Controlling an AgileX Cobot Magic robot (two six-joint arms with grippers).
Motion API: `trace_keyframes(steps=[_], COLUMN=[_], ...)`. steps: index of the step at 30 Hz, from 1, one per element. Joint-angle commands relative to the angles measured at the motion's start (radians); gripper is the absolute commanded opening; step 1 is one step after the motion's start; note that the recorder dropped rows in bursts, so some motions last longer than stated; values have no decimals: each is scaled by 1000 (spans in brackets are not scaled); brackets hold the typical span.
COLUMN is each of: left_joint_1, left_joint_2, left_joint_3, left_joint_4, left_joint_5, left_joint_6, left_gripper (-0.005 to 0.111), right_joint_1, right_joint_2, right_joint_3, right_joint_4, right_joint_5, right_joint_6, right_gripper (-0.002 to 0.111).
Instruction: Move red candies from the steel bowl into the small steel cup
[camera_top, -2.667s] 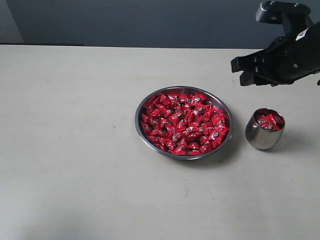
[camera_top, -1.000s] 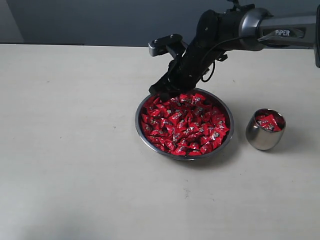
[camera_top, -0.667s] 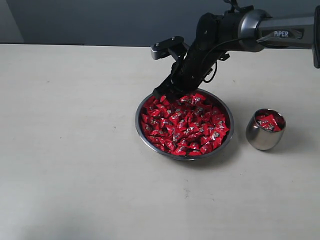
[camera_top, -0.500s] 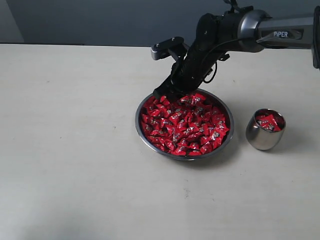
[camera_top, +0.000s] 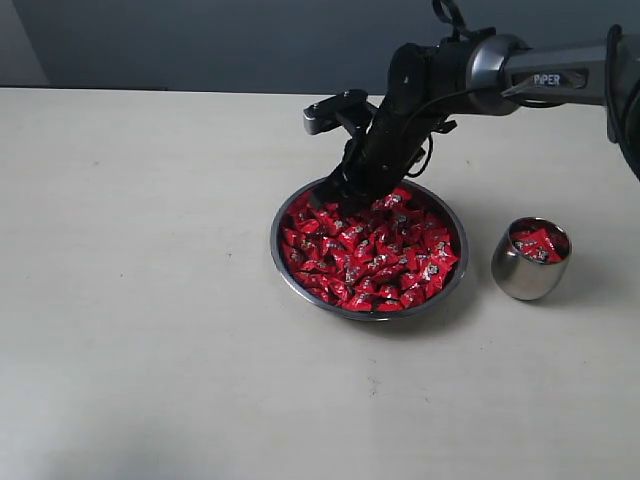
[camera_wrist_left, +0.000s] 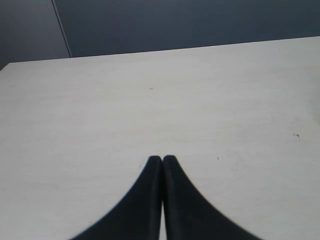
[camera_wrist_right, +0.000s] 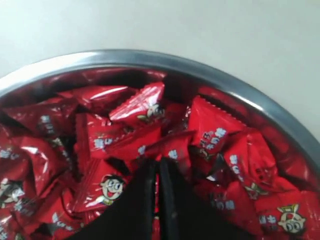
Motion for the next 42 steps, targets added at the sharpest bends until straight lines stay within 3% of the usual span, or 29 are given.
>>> trace_keyframes(steps=[1,15,16,19,20,24,29,42], left_joint_1=[-5,-5,-5,-5,-5,-5,-5,-5], left_joint_2=[-5,-5,-5,-5,-5,-5,-5,-5], left_joint_3=[2,2,2,2,2,2,2,2], left_joint_4=[2,2,2,2,2,2,2,2], left_joint_5=[-10,-10,-10,-10,-10,-10,-10,-10], left_joint_6=[-2,-2,-2,-2,-2,-2,-2,-2], left_gripper=[0,0,0,0,0,0,0,0], right_joint_1=[3,3,3,9,9,9,9,9], right_joint_2=[-17,-90,-90,-77,-77,-63,-22,23], right_joint_3=[-6,-15,-23,-54,-54,-54,-54,-54], right_joint_4=[-48,-37,-35,0,3,-5,-5,-14], right_joint_5=[0,27,39,68,60,42,35,-10], right_joint_6=[25,49,49,49,49,49,49,49], right_gripper=[-1,0,3,36,38,23,35,35])
